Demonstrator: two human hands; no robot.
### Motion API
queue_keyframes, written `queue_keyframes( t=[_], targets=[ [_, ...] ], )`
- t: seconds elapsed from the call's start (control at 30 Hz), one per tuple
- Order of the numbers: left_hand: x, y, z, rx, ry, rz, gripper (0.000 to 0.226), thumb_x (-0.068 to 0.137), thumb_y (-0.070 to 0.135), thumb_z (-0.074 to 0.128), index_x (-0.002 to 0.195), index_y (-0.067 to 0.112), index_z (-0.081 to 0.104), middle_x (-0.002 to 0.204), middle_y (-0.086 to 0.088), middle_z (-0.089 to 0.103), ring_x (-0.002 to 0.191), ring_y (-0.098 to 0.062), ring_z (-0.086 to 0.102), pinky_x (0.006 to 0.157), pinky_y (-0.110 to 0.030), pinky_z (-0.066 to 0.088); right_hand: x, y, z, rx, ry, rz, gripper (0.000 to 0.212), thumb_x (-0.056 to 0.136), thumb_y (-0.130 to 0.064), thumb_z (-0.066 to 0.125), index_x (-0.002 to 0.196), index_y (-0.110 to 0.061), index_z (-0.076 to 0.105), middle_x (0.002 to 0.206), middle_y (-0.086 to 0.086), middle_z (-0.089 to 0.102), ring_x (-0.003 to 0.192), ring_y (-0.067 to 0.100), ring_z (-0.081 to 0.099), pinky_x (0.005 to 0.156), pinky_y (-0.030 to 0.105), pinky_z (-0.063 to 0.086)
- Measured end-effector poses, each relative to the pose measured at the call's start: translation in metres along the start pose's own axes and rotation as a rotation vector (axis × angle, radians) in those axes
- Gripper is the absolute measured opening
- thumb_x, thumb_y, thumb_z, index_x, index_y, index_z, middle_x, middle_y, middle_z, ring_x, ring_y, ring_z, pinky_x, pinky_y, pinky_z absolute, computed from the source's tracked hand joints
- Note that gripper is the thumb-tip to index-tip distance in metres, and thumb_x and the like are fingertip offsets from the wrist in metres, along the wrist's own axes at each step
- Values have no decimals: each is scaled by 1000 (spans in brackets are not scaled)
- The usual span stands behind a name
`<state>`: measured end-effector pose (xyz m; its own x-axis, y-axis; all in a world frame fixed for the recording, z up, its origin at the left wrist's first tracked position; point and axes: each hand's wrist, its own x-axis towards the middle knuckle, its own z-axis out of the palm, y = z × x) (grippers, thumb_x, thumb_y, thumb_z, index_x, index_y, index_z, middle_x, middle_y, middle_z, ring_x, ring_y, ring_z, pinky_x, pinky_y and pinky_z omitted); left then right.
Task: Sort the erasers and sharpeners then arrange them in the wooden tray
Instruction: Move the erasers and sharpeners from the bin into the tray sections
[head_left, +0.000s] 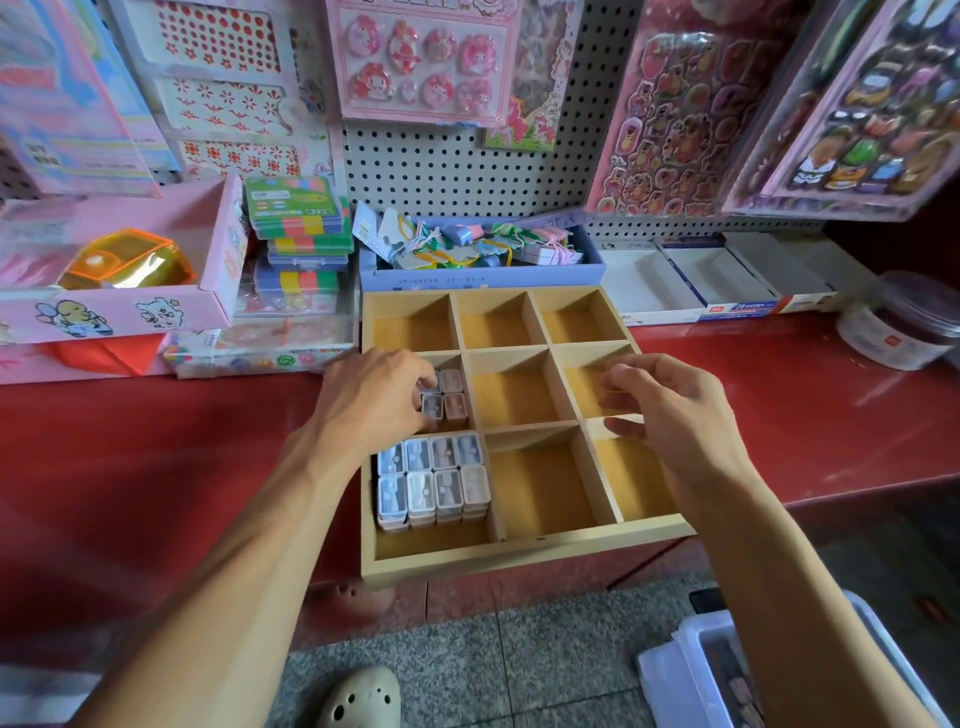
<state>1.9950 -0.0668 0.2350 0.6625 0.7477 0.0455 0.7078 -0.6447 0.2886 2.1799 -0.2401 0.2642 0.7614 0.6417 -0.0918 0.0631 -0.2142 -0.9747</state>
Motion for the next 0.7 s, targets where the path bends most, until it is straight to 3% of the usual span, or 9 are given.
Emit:
queue_keyframes(
  t=[0.13, 0.43, 0.57, 0.7],
  targets=[
    [2, 0, -2, -28, -39, 15, 42, 75, 41, 80, 115, 31, 68, 92, 16, 74, 98, -10, 66, 87, -33, 48, -1, 5, -3, 15, 32, 15, 14, 96, -12, 61, 90, -14, 73, 88, 9, 73, 78, 15, 68, 69, 33, 56],
    [0, 2, -7, -4, -39, 32, 48, 77, 42, 79, 121, 27, 66, 102, 11, 72, 98, -14, 66, 84, -31, 50, -6, 8, -11, 55, 63, 23, 13, 97, -10, 59, 95, -12, 72, 95, 14, 74, 80, 17, 68, 72, 35, 57],
    [-7, 6, -15, -115, -24, 5, 47, 79, 41, 78, 121, 24, 67, 101, 9, 71, 94, -14, 65, 83, -32, 51, -16, 5, -21, 84, 81, 20, 14, 96, -9, 58, 93, -12, 72, 95, 15, 74, 82, 21, 67, 74, 36, 55],
    [-23, 19, -24, -418, 77, -25, 28, 80, 39, 76, 104, 25, 71, 84, 19, 68, 79, -6, 65, 76, -27, 52, -30, 1, -30, 81, 79, 23, 15, 97, -9, 58, 96, -9, 72, 92, 14, 74, 80, 22, 68, 74, 35, 54]
  ],
)
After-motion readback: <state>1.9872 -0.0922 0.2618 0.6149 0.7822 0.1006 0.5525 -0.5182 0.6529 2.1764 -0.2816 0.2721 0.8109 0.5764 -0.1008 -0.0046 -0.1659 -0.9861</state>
